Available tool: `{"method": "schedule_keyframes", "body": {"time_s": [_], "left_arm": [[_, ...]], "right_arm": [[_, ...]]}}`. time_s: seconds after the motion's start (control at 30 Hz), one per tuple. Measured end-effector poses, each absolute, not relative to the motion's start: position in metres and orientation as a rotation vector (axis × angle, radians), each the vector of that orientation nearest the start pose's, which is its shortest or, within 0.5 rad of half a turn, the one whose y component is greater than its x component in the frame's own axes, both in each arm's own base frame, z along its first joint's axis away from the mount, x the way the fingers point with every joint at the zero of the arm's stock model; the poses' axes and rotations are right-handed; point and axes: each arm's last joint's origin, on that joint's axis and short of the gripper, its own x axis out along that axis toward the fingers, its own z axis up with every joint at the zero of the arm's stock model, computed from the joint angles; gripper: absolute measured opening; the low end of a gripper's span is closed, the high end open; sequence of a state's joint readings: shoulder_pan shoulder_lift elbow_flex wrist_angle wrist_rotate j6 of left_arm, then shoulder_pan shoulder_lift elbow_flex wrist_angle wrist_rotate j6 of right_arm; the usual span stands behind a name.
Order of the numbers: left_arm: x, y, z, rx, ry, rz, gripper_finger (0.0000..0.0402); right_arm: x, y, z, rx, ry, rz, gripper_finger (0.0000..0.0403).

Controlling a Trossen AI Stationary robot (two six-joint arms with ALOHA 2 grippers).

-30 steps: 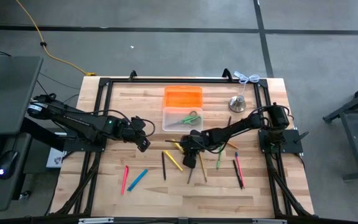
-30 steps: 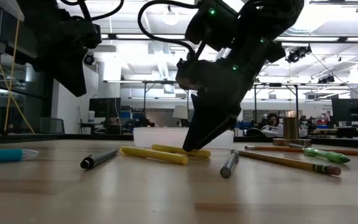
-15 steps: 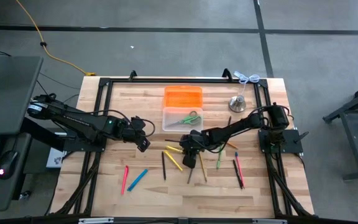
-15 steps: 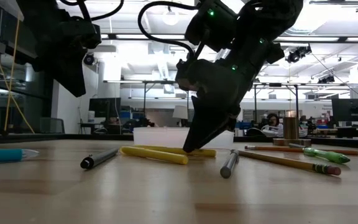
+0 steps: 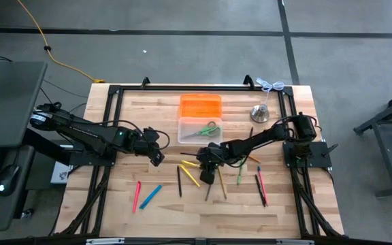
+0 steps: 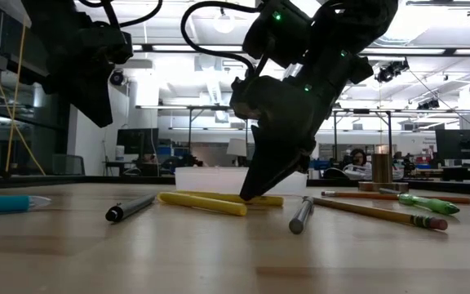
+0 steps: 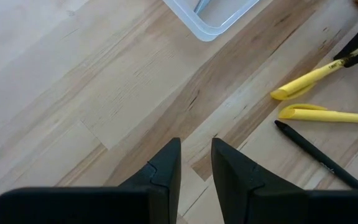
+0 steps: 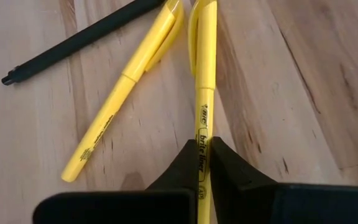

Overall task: Pick & place school supplies into a supply box
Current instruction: Put the top yellow pen into the orange supply box

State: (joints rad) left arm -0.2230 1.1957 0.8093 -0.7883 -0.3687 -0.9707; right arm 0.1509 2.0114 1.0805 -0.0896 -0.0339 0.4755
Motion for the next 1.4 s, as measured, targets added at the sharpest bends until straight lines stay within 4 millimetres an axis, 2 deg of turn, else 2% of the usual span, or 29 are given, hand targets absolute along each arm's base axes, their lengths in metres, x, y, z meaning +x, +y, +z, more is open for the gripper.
{"method": "schedule_keyframes", "body": {"time_s": [0.5, 0.83, 1.13, 1.4], "left_arm": [[0.206, -0.036, 0.225, -0.522, 0.943, 0.643, 0.0117], [0.206, -0.036, 0.225, -0.523, 0.942, 0.642, 0.0117], [0.206, -0.036, 0.225, -0.523, 0.942, 0.643, 0.0117], [0.207, -0.037, 0.225, -0.535, 0.953, 0.627, 0.0117]], "right_arm": [[0.369, 0.053, 0.135, 0.399, 0.956, -0.082, 0.0002], [0.369, 0.052, 0.136, 0.401, 0.95, -0.094, 0.0002], [0.371, 0.051, 0.143, 0.448, 0.932, -0.022, 0.0002], [0.369, 0.033, 0.172, 0.516, 0.861, 0.043, 0.0002]]}}
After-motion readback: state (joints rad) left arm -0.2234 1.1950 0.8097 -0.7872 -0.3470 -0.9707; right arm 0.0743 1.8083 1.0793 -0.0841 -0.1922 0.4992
